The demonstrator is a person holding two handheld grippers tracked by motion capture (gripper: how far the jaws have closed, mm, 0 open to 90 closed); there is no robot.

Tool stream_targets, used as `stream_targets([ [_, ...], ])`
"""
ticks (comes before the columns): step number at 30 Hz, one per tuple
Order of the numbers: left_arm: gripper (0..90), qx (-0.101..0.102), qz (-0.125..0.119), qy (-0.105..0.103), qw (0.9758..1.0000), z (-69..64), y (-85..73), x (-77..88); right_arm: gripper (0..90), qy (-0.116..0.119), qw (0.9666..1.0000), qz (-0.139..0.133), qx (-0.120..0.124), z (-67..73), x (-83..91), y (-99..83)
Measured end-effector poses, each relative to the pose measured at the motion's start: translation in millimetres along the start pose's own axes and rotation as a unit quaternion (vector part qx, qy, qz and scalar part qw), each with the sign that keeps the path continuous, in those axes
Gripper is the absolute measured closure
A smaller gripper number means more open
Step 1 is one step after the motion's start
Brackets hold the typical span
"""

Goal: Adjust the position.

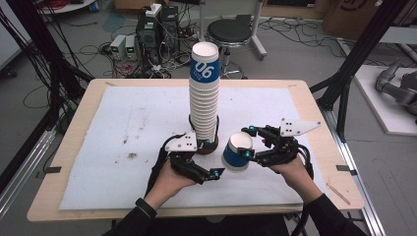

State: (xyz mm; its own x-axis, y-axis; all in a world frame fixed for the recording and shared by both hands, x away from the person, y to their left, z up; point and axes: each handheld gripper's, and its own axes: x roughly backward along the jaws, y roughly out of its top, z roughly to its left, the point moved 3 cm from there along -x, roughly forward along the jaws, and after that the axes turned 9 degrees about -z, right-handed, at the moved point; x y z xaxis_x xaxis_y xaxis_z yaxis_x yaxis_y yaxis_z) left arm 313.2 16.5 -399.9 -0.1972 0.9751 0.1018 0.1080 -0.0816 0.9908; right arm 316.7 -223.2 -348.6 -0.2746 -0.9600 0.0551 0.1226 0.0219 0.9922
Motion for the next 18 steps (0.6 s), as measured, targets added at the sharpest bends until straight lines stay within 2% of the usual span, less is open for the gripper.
stream_targets([
  [17, 12.3, 0.007, 0.000, -0.020, 0.9998, -2.9, -4.2, -26.5, 31.9, 0.015, 0.9998, 0.009, -0.002, 6.8, -9.9, -4.7],
  [18, 12.3, 0.009, -0.006, -0.024, 0.9996, -2.6, -4.4, -27.9, 31.9, 0.016, 0.9998, 0.009, 0.000, 6.9, -10.1, -4.8],
])
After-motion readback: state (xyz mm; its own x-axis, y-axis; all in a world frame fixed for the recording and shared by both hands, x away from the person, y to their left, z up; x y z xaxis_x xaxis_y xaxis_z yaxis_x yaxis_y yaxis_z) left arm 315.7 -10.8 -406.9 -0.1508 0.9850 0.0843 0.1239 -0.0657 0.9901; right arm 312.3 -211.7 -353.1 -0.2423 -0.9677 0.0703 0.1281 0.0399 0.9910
